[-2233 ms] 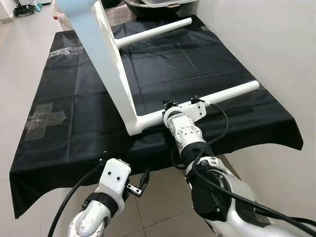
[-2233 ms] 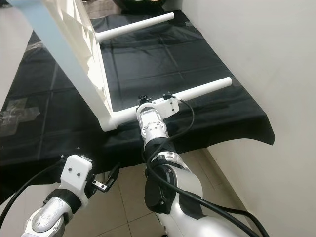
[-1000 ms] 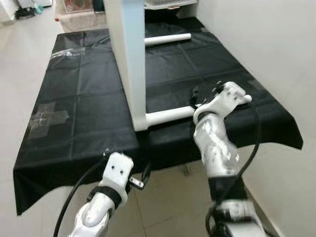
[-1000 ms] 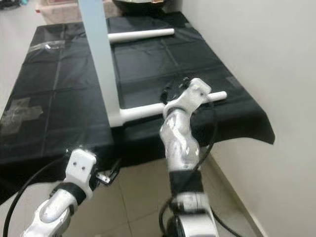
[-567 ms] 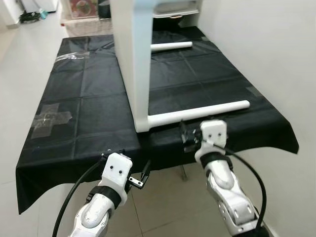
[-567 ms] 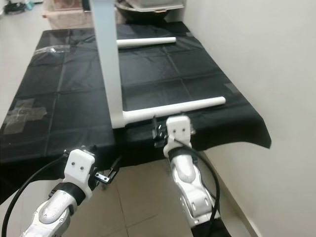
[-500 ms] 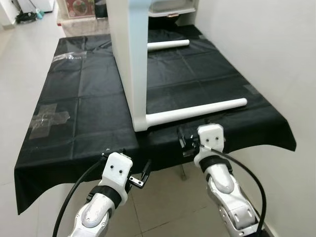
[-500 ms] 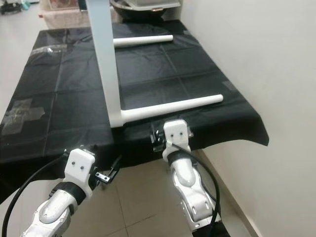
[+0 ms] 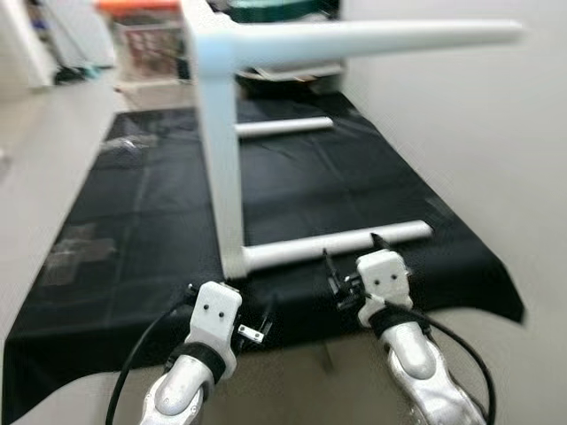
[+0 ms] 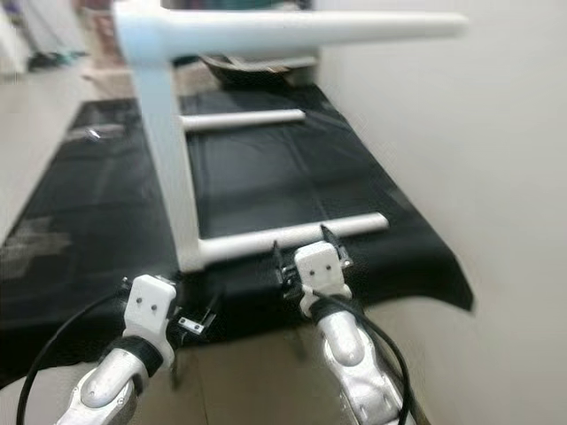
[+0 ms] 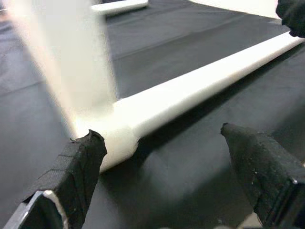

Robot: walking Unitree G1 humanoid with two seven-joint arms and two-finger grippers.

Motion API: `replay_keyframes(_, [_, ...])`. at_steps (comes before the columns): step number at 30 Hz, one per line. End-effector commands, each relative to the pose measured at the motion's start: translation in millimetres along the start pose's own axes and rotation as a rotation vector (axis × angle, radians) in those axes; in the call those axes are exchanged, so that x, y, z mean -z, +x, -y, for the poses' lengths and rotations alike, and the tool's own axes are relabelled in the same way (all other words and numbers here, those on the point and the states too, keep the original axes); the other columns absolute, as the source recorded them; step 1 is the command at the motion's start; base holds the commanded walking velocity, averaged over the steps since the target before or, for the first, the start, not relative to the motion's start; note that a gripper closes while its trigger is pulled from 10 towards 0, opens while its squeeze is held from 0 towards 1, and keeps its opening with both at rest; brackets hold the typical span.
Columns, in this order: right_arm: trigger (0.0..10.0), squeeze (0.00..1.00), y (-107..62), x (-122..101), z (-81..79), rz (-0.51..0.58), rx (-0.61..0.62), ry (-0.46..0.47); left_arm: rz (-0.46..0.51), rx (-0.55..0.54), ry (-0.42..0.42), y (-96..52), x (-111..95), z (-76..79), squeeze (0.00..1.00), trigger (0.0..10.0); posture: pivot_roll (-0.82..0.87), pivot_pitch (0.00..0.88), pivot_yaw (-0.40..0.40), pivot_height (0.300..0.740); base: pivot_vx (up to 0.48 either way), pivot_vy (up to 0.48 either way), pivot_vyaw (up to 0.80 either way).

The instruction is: Building children table

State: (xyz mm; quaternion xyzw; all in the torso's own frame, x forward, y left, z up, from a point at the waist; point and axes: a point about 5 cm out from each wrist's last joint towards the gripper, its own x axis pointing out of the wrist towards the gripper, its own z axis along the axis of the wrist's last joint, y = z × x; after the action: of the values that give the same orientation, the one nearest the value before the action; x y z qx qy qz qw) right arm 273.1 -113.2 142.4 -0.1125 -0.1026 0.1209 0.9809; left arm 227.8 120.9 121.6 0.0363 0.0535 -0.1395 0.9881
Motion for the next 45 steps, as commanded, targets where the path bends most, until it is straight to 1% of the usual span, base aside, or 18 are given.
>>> replay_keyframes(1, [10.0,0.00,-3.5,4.0,7.2,-0.014,0.019,-0.013,0.006,0.022,-0.013,1.4,-0.6,5.8,0.00,10.0,0.11,0.075,-0.028,0.740,0.424,0.000,0.00])
replay_keyframes(11, [10.0,0.00,-4.8,7.6,7.9,-0.034,0.018,-0.019,0.030,-0.013,-0.029,5.7,-3.2,1.7,0.00,10.0,0.11,0.062,-0.027,0.740,0.000,0.000,0.00])
replay_keyframes(13, [10.0,0.00,-1.3,6.1,13.6,-0.042,0.086,-0.086,0.048,-0.052,-0.026,9.5,-6.8,-4.1,0.00,10.0,0.11,0.064,-0.028,0.740,0.000,0.000,0.00])
replay_keyframes(16, [10.0,0.00,0.3,4.0,16.5,-0.033,0.115,-0.103,0.056,-0.067,-0.023,11.0,-8.4,-6.5,0.00,10.0,0.11,0.064,-0.028,0.740,0.000,0.000,0.00])
replay_keyframes(17, [10.0,0.00,2.5,-3.2,21.0,0.010,0.144,-0.140,0.064,-0.078,-0.022,12.9,-10.9,-9.6,0.00,10.0,0.11,0.073,-0.025,0.740,0.000,0.000,0.00])
replay_keyframes(18, [10.0,0.00,5.7,-13.2,30.5,0.055,0.213,-0.227,0.079,-0.086,-0.015,17.2,-14.8,-13.3,0.00,10.0,0.11,0.077,-0.020,0.740,0.000,0.000,0.00])
replay_keyframes(20, [10.0,0.00,10.6,-31.8,40.1,0.155,0.298,-0.470,0.108,-0.105,-0.003,25.7,-22.5,-18.7,0.00,10.0,0.12,0.086,-0.013,0.740,0.000,0.000,0.00])
replay_keyframes(21, [10.0,0.00,10.6,-31.8,40.1,0.155,0.298,-0.470,0.108,-0.105,-0.003,25.7,-22.5,-18.7,0.00,10.0,0.12,0.086,-0.013,0.740,0.000,0.000,0.00])
replay_keyframes(23, [10.0,0.00,12.0,-37.2,41.5,0.189,0.329,-0.542,0.123,-0.113,0.015,28.8,-25.6,-20.2,0.00,10.0,0.12,0.086,-0.012,0.740,0.000,0.000,0.00])
replay_keyframes(25, [10.0,0.00,15.4,-53.4,41.0,0.288,0.438,-0.667,0.162,-0.107,0.089,37.7,-34.3,-19.9,0.00,10.0,0.12,0.092,-0.007,0.740,0.000,0.000,0.00])
replay_keyframes(26, [10.0,0.00,15.4,-53.4,41.0,0.288,0.438,-0.667,0.162,-0.107,0.089,37.7,-34.3,-19.9,0.00,10.0,0.12,0.092,-0.007,0.740,0.000,0.000,0.00])
replay_keyframes(30, [10.0,0.00,28.0,-79.7,35.9,0.432,0.511,-0.757,0.190,-0.116,0.100,51.5,-44.0,-21.1,0.00,10.0,0.12,0.103,-0.003,0.740,0.000,0.000,0.00])
replay_keyframes(34, [10.0,0.00,37.5,-95.7,39.1,0.506,0.564,-0.812,0.196,-0.113,0.099,55.0,-46.8,-19.2,0.00,10.0,0.12,0.113,0.000,0.740,0.000,0.000,0.00])
replay_keyframes(38, [10.0,0.00,45.2,-103.9,42.3,0.544,0.588,-0.849,0.196,-0.113,0.097,56.1,-47.0,-17.3,0.00,10.0,0.12,0.124,0.001,0.740,0.000,0.000,0.00])
replay_keyframes(39, [10.0,0.00,53.3,-110.8,45.3,0.574,0.608,-0.878,0.191,-0.109,0.096,55.7,-45.3,-15.0,0.00,10.0,0.12,0.135,0.003,0.740,0.000,0.000,0.00])
replay_keyframes(42, [10.0,0.00,53.3,-110.8,45.3,0.574,0.608,-0.878,0.191,-0.109,0.096,55.7,-45.3,-15.0,0.00,10.0,0.12,0.135,0.003,0.740,0.000,0.000,0.00])
replay_keyframes(44, [10.0,0.00,67.3,-121.8,49.1,0.621,0.645,-0.947,0.179,-0.117,0.101,53.5,-41.6,-13.1,0.00,10.0,0.13,0.145,-0.004,0.740,0.000,0.000,0.00])
replay_keyframes(45, [10.0,0.00,67.3,-121.8,49.1,0.621,0.645,-0.947,0.179,-0.117,0.101,53.5,-41.6,-13.1,0.00,10.0,0.13,0.145,-0.004,0.740,0.000,0.000,0.00])
